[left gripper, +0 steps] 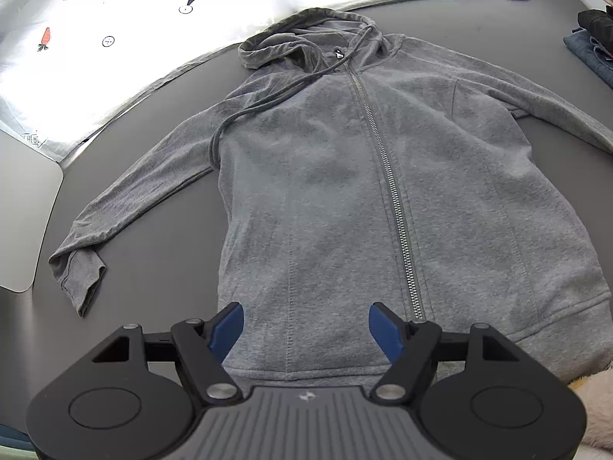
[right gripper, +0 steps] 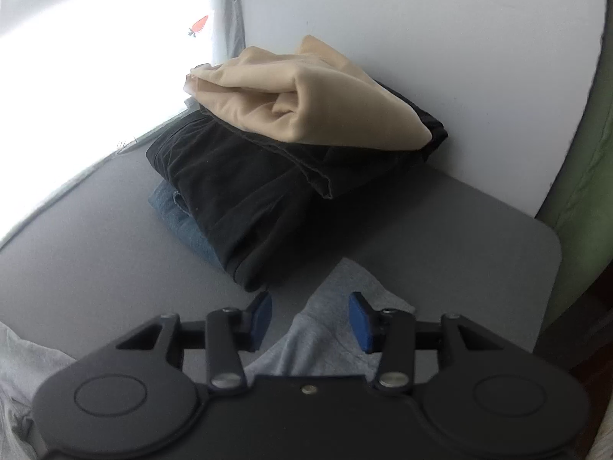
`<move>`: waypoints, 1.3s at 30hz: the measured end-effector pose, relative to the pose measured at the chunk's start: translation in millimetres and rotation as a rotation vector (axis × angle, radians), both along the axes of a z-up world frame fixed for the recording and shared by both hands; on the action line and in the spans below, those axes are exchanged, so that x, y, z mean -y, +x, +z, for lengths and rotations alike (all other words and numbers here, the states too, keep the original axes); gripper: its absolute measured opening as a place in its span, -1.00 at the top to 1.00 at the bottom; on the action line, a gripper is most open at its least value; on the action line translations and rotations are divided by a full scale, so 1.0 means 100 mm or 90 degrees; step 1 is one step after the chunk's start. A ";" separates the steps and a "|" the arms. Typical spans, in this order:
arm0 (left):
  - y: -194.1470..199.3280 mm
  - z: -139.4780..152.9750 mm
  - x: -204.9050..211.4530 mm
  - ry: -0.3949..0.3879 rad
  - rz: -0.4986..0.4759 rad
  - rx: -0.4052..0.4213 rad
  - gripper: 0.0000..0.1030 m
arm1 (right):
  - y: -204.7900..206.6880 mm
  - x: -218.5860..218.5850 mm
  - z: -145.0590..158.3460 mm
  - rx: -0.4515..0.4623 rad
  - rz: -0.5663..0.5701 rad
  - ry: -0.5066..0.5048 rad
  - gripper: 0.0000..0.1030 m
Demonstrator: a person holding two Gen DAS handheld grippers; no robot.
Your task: Fold clothes
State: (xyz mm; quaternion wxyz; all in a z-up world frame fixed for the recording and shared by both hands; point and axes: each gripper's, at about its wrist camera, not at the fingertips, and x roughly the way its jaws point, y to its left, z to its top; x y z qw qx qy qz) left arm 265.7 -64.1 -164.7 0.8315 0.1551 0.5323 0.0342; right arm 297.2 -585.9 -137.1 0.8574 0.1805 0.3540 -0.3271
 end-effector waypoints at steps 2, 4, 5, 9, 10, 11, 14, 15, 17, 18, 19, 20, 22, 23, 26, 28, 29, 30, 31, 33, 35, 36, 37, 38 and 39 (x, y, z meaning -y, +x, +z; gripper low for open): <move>0.00 -0.01 0.00 0.005 0.001 -0.004 -0.42 | -0.07 0.04 -0.09 0.002 -0.008 0.016 0.12; 0.01 -0.01 0.00 0.010 0.002 -0.008 -0.42 | -0.10 0.04 -0.18 0.003 0.010 0.027 0.12; 0.01 -0.02 0.00 0.012 0.001 -0.010 -0.42 | -0.11 0.01 -0.21 0.009 0.030 0.033 0.12; 0.05 -0.03 0.06 0.017 -0.020 -0.019 -0.42 | -0.07 -0.40 -0.24 0.062 0.249 0.045 -0.03; 0.05 -0.04 0.09 0.019 -0.030 -0.020 -0.42 | -0.02 -0.54 -0.25 0.060 0.301 0.034 -0.09; 0.05 -0.04 0.12 0.020 -0.040 -0.021 -0.42 | 0.02 -0.68 -0.28 0.057 0.352 0.022 -0.20; 0.06 -0.04 0.20 0.026 -0.070 -0.024 -0.42 | 0.25 -1.01 -0.44 -0.015 0.449 -0.037 -0.22; 0.06 -0.04 0.23 0.027 -0.080 -0.025 -0.42 | 0.33 -1.06 -0.51 -0.044 0.469 -0.052 -0.04; 0.04 -0.06 0.29 0.036 -0.099 -0.025 -0.44 | 0.46 -1.10 -0.62 -0.098 0.484 -0.060 0.95; 0.02 -0.06 0.31 0.042 -0.107 -0.024 -0.45 | 0.50 -1.09 -0.63 -0.112 0.487 -0.060 0.95; 0.01 -0.06 0.32 0.046 -0.111 -0.023 -0.46 | 0.51 -1.06 -0.61 -0.108 0.487 -0.060 0.95; 0.02 -0.06 0.32 0.045 -0.109 -0.024 -0.47 | 0.55 -1.00 -0.57 -0.097 0.477 -0.061 0.95; 0.02 -0.07 0.30 0.044 -0.104 -0.026 -0.48 | 0.64 -0.90 -0.49 -0.069 0.446 -0.070 0.95; 0.02 -0.07 0.30 0.043 -0.101 -0.027 -0.48 | 0.69 -0.84 -0.45 -0.054 0.432 -0.080 0.95; 0.03 -0.07 0.28 0.041 -0.093 -0.031 -0.48 | 0.90 -0.75 -0.36 0.017 0.384 -0.124 0.93; 0.04 -0.07 0.27 0.039 -0.092 -0.033 -0.48 | 1.03 -0.74 -0.34 0.044 0.359 -0.144 0.83; 0.05 -0.07 0.28 0.038 -0.093 -0.034 -0.48 | 1.09 -0.77 -0.35 0.027 0.361 -0.149 0.58; 0.05 -0.07 0.29 0.038 -0.096 -0.034 -0.48 | 1.07 -0.81 -0.36 0.023 0.363 -0.157 0.25; 0.05 -0.07 0.30 0.038 -0.098 -0.034 -0.48 | 1.06 -0.85 -0.36 0.018 0.365 -0.165 0.14; 0.05 -0.08 0.29 0.038 -0.096 -0.037 -0.51 | 0.93 -0.84 -0.37 0.030 0.349 -0.153 -0.03; 0.06 -0.09 0.29 0.039 -0.094 -0.040 -0.53 | 0.77 -0.69 -0.44 0.041 0.287 -0.117 -0.08; 0.06 -0.10 0.29 0.038 -0.093 -0.042 -0.53 | 0.70 -0.58 -0.51 0.039 0.245 -0.099 -0.10; 0.07 -0.10 0.28 0.036 -0.090 -0.045 -0.54 | 0.63 -0.48 -0.57 0.037 0.202 -0.081 -0.11; 0.08 -0.11 0.27 0.034 -0.087 -0.048 -0.54 | 0.56 -0.37 -0.64 0.035 0.160 -0.062 -0.12; 0.09 -0.12 0.26 0.032 -0.085 -0.052 -0.54 | 0.48 -0.26 -0.71 0.033 0.118 -0.044 -0.12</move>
